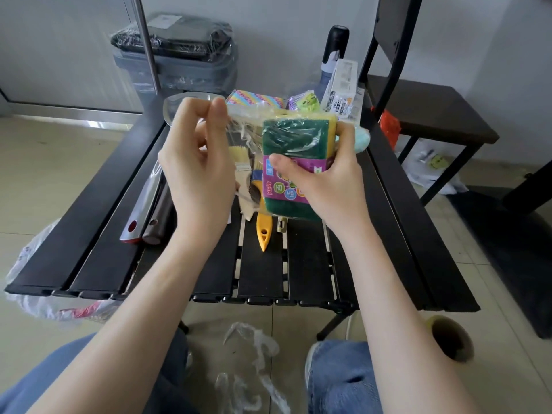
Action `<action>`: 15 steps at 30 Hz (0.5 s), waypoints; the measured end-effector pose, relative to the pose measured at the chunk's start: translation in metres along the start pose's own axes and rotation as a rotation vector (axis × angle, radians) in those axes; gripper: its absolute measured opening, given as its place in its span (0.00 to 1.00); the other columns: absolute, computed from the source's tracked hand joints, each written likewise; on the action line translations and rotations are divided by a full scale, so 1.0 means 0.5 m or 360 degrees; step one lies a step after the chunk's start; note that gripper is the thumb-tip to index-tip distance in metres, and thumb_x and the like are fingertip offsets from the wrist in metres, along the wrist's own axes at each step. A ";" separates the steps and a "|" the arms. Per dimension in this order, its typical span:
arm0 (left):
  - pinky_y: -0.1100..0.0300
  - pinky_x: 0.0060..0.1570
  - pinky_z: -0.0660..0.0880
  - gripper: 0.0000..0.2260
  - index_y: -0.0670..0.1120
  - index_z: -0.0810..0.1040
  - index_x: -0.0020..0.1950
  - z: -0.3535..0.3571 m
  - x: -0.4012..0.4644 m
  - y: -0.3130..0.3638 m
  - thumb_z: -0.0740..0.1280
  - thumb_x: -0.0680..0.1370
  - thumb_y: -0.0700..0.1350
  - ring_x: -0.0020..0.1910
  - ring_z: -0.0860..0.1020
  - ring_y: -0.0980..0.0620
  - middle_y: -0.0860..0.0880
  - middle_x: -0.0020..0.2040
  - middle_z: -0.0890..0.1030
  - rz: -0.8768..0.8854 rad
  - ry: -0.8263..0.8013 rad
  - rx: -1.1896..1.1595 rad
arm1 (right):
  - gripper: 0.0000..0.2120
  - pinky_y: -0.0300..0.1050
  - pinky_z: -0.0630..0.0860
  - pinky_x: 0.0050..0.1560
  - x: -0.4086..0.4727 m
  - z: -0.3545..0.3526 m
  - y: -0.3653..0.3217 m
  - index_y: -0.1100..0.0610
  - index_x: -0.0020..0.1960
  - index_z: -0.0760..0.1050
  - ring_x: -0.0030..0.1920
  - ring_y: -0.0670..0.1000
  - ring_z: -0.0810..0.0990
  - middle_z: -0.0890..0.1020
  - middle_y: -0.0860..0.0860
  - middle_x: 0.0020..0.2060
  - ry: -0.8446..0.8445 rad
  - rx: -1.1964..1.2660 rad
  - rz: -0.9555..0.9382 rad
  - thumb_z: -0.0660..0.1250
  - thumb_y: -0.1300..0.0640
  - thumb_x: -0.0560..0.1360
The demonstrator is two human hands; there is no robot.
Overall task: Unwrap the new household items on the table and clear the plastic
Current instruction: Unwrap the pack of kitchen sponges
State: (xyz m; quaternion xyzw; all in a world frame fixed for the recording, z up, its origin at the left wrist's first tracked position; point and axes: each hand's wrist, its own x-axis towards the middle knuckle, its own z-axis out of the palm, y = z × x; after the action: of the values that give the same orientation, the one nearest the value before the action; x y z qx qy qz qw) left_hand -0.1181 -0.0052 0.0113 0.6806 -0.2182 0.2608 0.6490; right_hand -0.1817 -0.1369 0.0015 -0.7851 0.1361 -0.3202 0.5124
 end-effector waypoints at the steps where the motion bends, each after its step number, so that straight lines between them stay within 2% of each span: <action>1: 0.54 0.22 0.59 0.10 0.48 0.69 0.41 0.002 -0.005 0.006 0.58 0.82 0.47 0.23 0.64 0.41 0.45 0.24 0.65 0.0079 0.0003 -0.0032 | 0.28 0.32 0.78 0.44 0.000 0.002 -0.003 0.51 0.57 0.65 0.50 0.39 0.80 0.79 0.43 0.50 0.0023 -0.0020 -0.0011 0.78 0.51 0.66; 3: 0.59 0.25 0.56 0.10 0.50 0.69 0.40 0.004 -0.015 0.014 0.58 0.82 0.46 0.22 0.63 0.50 0.53 0.24 0.63 0.0205 -0.0003 -0.0063 | 0.29 0.35 0.79 0.46 0.000 0.005 -0.007 0.51 0.58 0.65 0.50 0.41 0.80 0.79 0.44 0.52 0.0081 -0.0066 -0.0026 0.78 0.48 0.66; 5: 0.60 0.24 0.57 0.09 0.49 0.69 0.41 0.004 -0.021 0.013 0.59 0.82 0.45 0.22 0.65 0.49 0.55 0.25 0.65 0.0308 -0.0021 -0.0038 | 0.30 0.41 0.80 0.48 0.000 0.007 -0.010 0.52 0.59 0.65 0.51 0.42 0.81 0.79 0.44 0.52 0.0121 -0.0093 0.0000 0.78 0.45 0.65; 7: 0.63 0.25 0.59 0.09 0.48 0.70 0.42 0.004 -0.025 0.014 0.59 0.82 0.46 0.23 0.66 0.46 0.54 0.26 0.67 0.0409 -0.0047 -0.0019 | 0.31 0.45 0.81 0.50 0.000 0.007 -0.009 0.52 0.59 0.66 0.50 0.43 0.81 0.79 0.44 0.51 0.0151 -0.0107 0.0053 0.77 0.43 0.65; 10: 0.68 0.26 0.60 0.10 0.46 0.71 0.43 0.003 -0.029 0.011 0.59 0.82 0.48 0.23 0.65 0.49 0.49 0.26 0.67 0.0517 -0.0120 0.0050 | 0.32 0.45 0.80 0.48 -0.001 0.005 -0.002 0.51 0.60 0.63 0.48 0.43 0.81 0.79 0.43 0.49 0.0199 -0.0150 0.0088 0.76 0.42 0.65; 11: 0.67 0.26 0.62 0.11 0.45 0.72 0.42 0.005 -0.030 0.006 0.59 0.82 0.48 0.23 0.66 0.49 0.48 0.25 0.68 0.0476 -0.0154 0.0105 | 0.33 0.45 0.80 0.47 -0.002 0.003 0.001 0.51 0.62 0.62 0.47 0.43 0.80 0.79 0.44 0.50 0.0223 -0.0184 0.0081 0.76 0.41 0.66; 13: 0.54 0.26 0.71 0.14 0.41 0.73 0.43 0.014 -0.032 0.000 0.58 0.82 0.49 0.25 0.71 0.45 0.47 0.27 0.71 0.0236 -0.0267 0.0173 | 0.38 0.46 0.80 0.46 0.000 -0.002 0.013 0.52 0.67 0.59 0.49 0.46 0.80 0.77 0.48 0.54 0.0279 -0.0239 0.0083 0.75 0.41 0.66; 15: 0.49 0.33 0.74 0.14 0.42 0.74 0.45 0.023 -0.034 -0.004 0.59 0.81 0.51 0.30 0.75 0.48 0.51 0.34 0.76 0.0023 -0.0403 0.0201 | 0.43 0.49 0.80 0.49 0.001 -0.004 0.020 0.54 0.71 0.57 0.54 0.49 0.79 0.75 0.51 0.59 0.0256 -0.0213 0.0129 0.75 0.41 0.66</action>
State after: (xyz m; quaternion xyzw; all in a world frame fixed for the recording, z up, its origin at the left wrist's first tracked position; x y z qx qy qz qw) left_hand -0.1290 -0.0173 -0.0012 0.7460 -0.2863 0.1906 0.5702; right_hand -0.1818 -0.1429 -0.0065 -0.7833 0.2296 -0.3512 0.4587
